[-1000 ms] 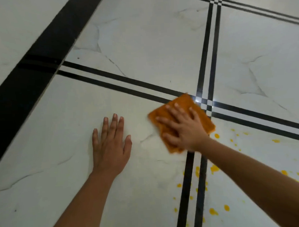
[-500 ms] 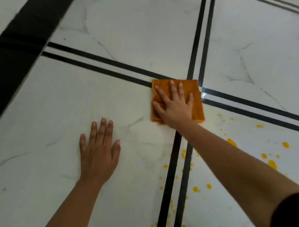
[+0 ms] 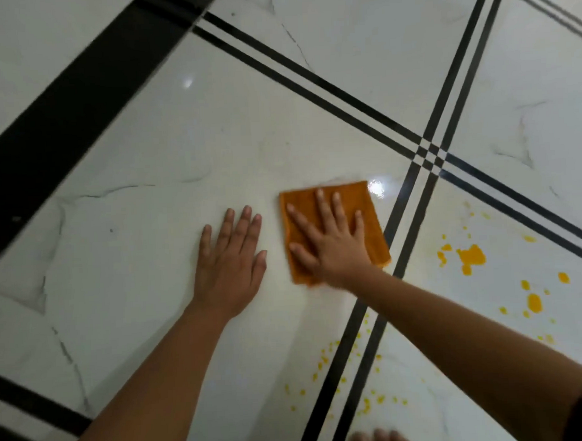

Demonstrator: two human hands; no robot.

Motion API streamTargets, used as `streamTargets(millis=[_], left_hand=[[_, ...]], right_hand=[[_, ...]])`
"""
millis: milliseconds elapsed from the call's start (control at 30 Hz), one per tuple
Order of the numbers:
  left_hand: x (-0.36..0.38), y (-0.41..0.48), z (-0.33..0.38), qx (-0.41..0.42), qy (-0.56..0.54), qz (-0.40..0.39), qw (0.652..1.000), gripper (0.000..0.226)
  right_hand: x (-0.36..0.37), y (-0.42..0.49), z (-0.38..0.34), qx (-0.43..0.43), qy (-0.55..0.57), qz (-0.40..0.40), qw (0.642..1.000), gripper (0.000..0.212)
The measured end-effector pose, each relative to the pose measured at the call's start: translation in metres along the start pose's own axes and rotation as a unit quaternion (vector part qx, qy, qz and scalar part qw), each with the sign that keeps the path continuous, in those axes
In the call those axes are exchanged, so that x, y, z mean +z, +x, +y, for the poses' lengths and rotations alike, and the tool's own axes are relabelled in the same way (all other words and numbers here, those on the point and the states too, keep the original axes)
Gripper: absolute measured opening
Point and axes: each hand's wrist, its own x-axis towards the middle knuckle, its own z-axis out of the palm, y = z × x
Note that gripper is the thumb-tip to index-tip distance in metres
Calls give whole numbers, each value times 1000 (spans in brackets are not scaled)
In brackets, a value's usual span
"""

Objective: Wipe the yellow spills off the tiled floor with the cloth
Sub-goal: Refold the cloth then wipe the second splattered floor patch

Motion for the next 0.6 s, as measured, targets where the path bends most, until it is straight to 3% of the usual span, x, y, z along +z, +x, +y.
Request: streamTargets(millis=[200, 300, 367, 467, 533, 600], left_hand=[[-5, -23, -16, 42, 8, -44, 998, 59], [-14, -24, -16, 63, -1, -51, 997, 60], [-16, -22, -18, 101, 6, -50, 994, 61], [-14, -22, -19, 111, -16, -14, 994, 61], [-5, -34, -17, 74, -40, -13, 996, 61], [4, -52, -16, 71, -44, -4, 996, 60]], right_hand=[[-35, -32, 16, -59, -160, -161, 972, 81], [-52, -29, -2, -4, -156, -183, 971, 73], [-39, -33, -13, 84, -75, -178, 977, 66], [0, -33, -36, 206, 118, -45, 970, 52], [23, -31, -59, 243, 148, 74, 956, 48], [49, -53, -82, 216, 111, 112, 964, 48]])
